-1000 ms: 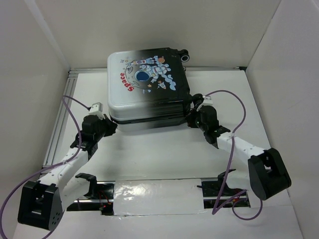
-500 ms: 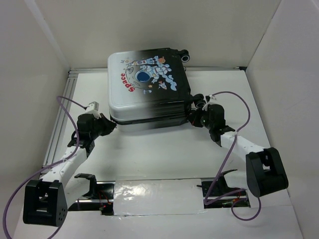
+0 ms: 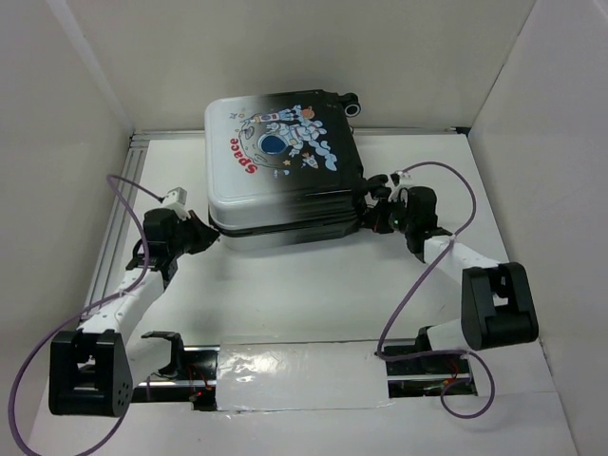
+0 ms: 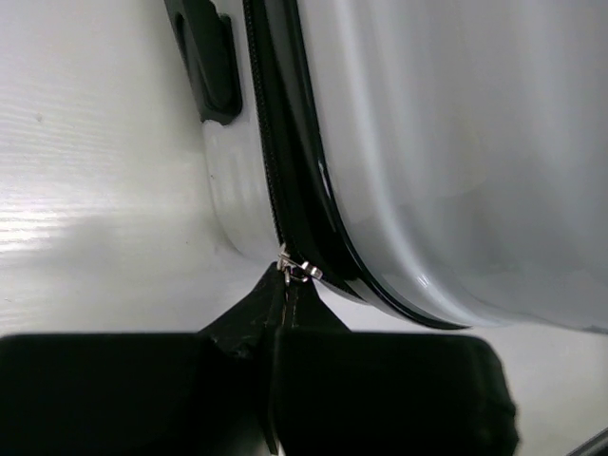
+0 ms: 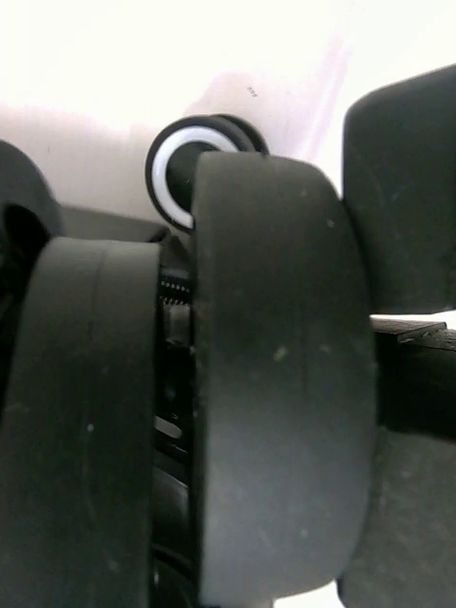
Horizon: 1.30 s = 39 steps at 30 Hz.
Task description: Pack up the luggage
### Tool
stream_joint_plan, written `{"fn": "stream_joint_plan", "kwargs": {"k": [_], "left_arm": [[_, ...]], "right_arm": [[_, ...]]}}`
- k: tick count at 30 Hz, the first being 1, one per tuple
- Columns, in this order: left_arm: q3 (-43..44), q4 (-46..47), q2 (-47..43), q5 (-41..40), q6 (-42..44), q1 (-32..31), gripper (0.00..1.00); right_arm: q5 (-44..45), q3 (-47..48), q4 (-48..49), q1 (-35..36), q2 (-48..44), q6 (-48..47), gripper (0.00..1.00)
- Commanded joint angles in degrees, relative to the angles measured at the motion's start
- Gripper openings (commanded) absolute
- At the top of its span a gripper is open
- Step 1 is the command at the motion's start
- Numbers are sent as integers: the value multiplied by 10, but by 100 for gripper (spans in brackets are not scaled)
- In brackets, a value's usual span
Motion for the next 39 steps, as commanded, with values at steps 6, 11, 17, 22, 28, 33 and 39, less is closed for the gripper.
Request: {"fn": "stream_joint_plan", "kwargs": {"k": [6,11,17,22,28,33,39], "left_arm": [[91,20,46,-72,92,93,0],[158,-24,92,-6,127,100,0],[222,-58,153,2,145,106,0],[272,-96,202,0,182,125,0],[351,-129,252,56,234,136,0],[418,-164,317,151,292,155,0],[470,-193,387,261,341,167,0]], "right_arm": [[-10,101,-131,-164,119,-88,0],[-74,166,-152,-180,158,-77,0],[-85,296,-261,-185,221,-84,0],[-32,393,-344,-166,297,-135,0],[-83,466,-351,-171,375,-147,0],[-185,458,-277,-160,386,-165,0],[-355,471,-245,-154,454,-208,0]]}}
